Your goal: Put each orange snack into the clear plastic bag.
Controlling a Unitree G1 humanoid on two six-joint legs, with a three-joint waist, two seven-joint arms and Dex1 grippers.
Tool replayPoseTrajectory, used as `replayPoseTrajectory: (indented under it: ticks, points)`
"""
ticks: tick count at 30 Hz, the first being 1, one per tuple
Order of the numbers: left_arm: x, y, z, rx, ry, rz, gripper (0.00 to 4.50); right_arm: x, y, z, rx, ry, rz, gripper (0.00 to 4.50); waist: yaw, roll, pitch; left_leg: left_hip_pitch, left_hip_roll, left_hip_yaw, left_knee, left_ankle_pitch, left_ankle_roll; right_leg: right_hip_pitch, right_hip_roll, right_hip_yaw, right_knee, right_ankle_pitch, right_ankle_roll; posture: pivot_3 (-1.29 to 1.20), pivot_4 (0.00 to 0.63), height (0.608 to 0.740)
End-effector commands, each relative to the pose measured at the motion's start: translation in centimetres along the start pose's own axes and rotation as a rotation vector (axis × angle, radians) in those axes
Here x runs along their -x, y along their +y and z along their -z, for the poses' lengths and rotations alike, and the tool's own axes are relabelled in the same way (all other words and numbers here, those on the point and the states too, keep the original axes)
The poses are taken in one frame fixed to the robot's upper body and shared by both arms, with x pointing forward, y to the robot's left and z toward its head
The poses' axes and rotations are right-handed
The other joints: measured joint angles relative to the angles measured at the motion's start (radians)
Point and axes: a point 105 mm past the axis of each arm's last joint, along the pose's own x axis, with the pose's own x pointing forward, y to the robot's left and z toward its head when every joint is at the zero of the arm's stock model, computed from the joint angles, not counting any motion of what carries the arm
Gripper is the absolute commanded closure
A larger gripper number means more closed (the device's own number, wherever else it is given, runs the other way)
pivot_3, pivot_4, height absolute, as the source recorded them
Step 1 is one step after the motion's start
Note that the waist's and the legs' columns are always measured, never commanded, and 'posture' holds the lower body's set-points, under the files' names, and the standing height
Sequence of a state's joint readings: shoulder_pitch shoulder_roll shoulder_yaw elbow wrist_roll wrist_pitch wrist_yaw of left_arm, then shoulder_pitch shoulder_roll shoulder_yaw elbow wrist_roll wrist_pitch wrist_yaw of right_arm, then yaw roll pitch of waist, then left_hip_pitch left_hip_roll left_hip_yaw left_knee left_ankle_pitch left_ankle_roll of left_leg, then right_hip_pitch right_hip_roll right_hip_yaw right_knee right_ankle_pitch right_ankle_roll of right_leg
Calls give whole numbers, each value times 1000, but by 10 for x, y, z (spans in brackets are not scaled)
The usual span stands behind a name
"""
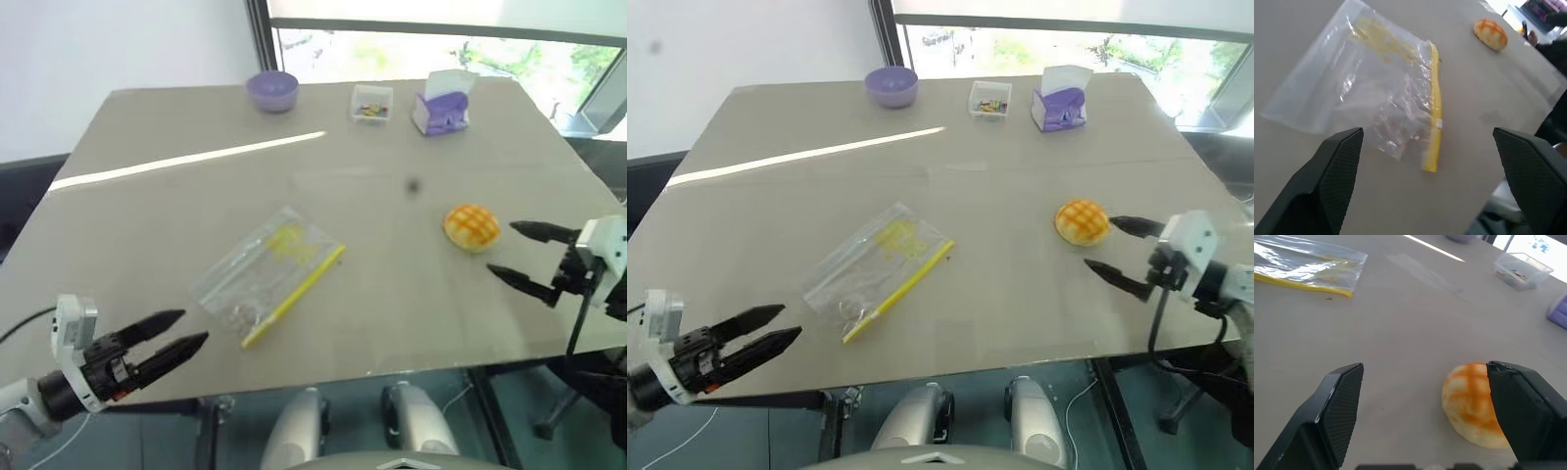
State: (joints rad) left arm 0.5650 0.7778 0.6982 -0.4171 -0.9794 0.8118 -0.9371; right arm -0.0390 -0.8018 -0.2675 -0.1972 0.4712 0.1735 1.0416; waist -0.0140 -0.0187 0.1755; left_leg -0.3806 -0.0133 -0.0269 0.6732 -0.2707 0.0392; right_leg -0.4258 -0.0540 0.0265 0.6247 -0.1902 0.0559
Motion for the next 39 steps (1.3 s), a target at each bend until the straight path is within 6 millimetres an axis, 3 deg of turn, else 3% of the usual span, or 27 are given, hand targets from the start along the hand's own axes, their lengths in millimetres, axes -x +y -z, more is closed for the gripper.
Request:
replayPoseTrajectory:
  ticks: [1,7,10,19,27,39]
  points:
    - [3,-5,13,148,147,-56,1,-16,13,-22,67,-66,-84,214,0,1,0,0,0,0,0,0,0,0,0,0,0,0,0,0,150,740]
    - [-5,-2,8,404,108,-51,1,-48,44,-49,106,-195,-259,214,1,1,1,0,0,-2,0,0,0,0,0,-2,1,0,0,0,150,740]
    - [-12,0,10,481,71,-61,1,-55,50,-56,111,-227,-279,214,2,1,1,0,0,-2,0,0,0,0,-1,-1,1,0,0,0,150,740]
    - [-34,2,23,616,6,-120,1,-47,54,-56,105,-229,-273,214,10,2,0,0,-3,-2,-1,0,-1,0,-9,-1,0,3,-5,0,150,740]
    - [-49,14,23,697,-32,-214,1,-41,56,-53,101,-224,-252,214,29,13,-8,1,-4,-2,-1,0,0,1,-9,-2,1,2,-5,0,150,740]
    - [-113,24,24,858,-43,-108,1,-41,57,-51,92,-228,-234,214,34,25,-16,10,-7,-4,-1,0,0,12,-5,-4,0,0,-1,0,150,740]
